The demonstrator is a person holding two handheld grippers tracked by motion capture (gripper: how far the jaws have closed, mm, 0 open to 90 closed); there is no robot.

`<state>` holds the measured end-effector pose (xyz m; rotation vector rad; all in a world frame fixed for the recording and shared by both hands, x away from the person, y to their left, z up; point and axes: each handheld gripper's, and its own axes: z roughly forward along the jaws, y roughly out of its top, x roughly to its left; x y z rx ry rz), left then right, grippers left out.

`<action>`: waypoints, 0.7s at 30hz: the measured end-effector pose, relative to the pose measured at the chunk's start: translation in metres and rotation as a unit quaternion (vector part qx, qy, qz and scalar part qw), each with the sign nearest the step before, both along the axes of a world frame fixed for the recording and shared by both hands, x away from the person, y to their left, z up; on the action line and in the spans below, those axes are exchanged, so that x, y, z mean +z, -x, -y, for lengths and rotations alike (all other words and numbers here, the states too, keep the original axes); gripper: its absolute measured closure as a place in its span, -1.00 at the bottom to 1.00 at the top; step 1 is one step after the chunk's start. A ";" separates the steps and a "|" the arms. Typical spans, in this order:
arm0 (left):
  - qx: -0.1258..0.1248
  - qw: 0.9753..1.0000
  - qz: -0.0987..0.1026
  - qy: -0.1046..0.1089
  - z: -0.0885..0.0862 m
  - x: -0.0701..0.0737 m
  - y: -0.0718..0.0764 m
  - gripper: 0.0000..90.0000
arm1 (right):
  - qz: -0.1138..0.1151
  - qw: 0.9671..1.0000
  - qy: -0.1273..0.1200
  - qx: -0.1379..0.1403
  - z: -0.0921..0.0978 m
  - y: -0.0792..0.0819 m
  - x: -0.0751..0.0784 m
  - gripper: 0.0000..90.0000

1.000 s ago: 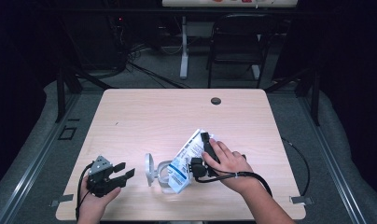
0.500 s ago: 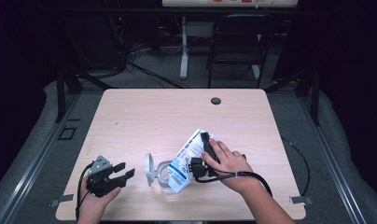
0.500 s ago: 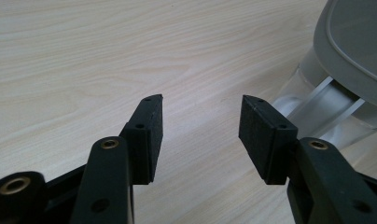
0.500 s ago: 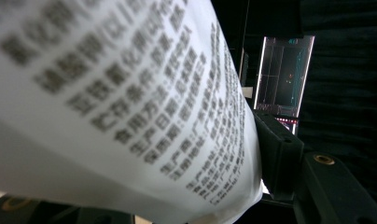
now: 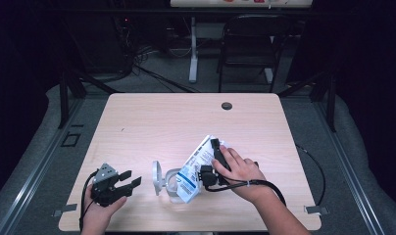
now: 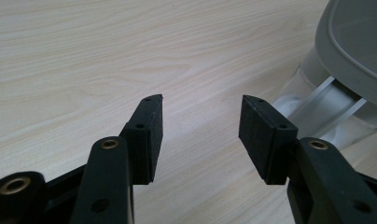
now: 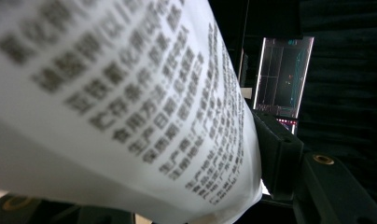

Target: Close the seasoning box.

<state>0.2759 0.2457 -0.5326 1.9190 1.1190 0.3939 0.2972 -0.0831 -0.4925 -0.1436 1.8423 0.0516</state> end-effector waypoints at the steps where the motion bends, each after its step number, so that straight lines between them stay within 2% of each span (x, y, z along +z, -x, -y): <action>1: -0.003 1.000 -0.004 -0.004 -0.001 0.001 0.000 0.12 | 0.000 1.000 -0.001 0.000 0.000 0.000 0.000 0.07; 10: -0.002 1.000 -0.003 -0.003 0.000 0.001 0.000 0.12 | 0.001 1.000 0.003 -0.002 0.000 0.001 0.000 0.08; 14: -0.002 1.000 -0.004 -0.003 0.000 0.001 0.000 0.12 | 0.000 1.000 -0.005 0.004 0.001 0.000 -0.001 0.08; 16: -0.002 1.000 -0.003 -0.003 0.000 0.001 0.000 0.12 | 0.004 1.000 0.005 -0.002 0.000 0.001 0.001 0.08; 18: -0.002 1.000 -0.003 -0.003 0.000 0.001 0.000 0.12 | 0.000 1.000 -0.005 0.004 0.001 0.000 -0.001 0.08; 21: -0.003 1.000 -0.003 -0.003 0.000 0.001 0.000 0.12 | 0.000 1.000 -0.007 0.006 0.001 -0.001 -0.001 0.08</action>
